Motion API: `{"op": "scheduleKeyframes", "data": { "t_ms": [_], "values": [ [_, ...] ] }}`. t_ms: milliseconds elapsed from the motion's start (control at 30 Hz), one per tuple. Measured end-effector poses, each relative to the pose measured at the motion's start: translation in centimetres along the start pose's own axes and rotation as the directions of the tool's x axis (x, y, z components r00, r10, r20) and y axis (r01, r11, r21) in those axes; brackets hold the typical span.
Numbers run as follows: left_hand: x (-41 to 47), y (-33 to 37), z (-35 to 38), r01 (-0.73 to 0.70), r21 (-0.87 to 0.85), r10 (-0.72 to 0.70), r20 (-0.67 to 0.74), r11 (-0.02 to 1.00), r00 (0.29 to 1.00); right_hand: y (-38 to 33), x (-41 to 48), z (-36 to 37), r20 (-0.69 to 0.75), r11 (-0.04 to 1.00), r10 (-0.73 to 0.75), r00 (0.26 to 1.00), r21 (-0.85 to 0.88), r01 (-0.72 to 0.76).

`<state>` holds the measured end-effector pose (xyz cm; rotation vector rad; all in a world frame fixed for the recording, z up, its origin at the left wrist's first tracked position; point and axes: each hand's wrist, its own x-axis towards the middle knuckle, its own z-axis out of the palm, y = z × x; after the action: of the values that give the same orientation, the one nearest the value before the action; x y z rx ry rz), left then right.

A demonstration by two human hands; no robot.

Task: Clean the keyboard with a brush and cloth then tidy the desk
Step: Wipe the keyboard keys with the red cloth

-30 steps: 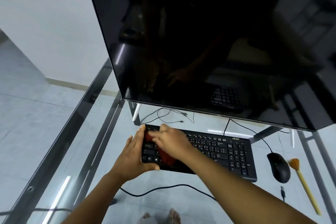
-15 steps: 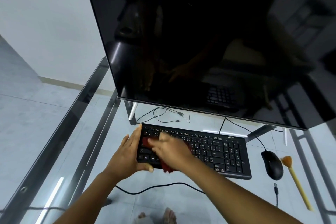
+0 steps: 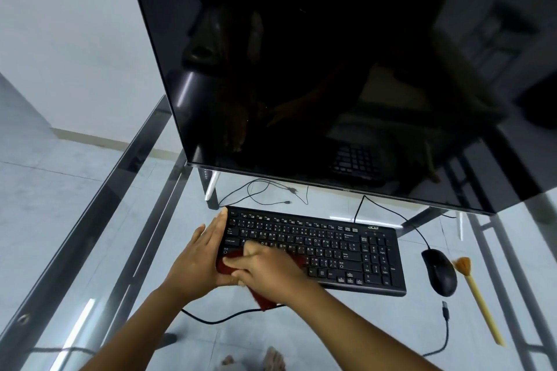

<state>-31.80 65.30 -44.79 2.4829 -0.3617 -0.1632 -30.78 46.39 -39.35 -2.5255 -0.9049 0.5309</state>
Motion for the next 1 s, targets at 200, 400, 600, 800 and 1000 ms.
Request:
{"op": "scheduleKeyframes", "data": {
  "t_ms": [200, 400, 600, 800, 1000],
  "values": [
    [0.1, 0.1, 0.0, 0.033, -0.027, -0.032, 0.022, 0.999, 0.999, 4.1, -5.1, -1.5, 0.016, 0.993, 0.056, 0.998, -0.103, -0.054],
    [0.3, 0.4, -0.3, -0.029, 0.183, 0.019, 0.056, 0.983, 0.998, 6.8, -7.4, -2.9, -0.146, 0.971, 0.238, 0.960, 0.010, -0.239],
    [2.3, 3.7, 1.7, -0.109, 0.294, 0.099, 0.049, 0.949, 0.994, 5.7, -2.4, -2.1, -0.369, 0.909, 0.392, 0.843, 0.014, -0.417],
    [2.7, 4.5, 3.4, -0.123, 0.366, 0.121, 0.030, 0.923, 0.992, 6.3, -1.6, -2.8, -0.339, 0.890, 0.373, 0.864, -0.132, -0.436],
    [2.5, 4.6, 3.3, -0.125, 0.404, 0.114, 0.051, 0.906, 0.992, 3.3, -1.7, -0.7, -0.251, 0.903, 0.326, 0.912, -0.204, -0.379]
  ]
}}
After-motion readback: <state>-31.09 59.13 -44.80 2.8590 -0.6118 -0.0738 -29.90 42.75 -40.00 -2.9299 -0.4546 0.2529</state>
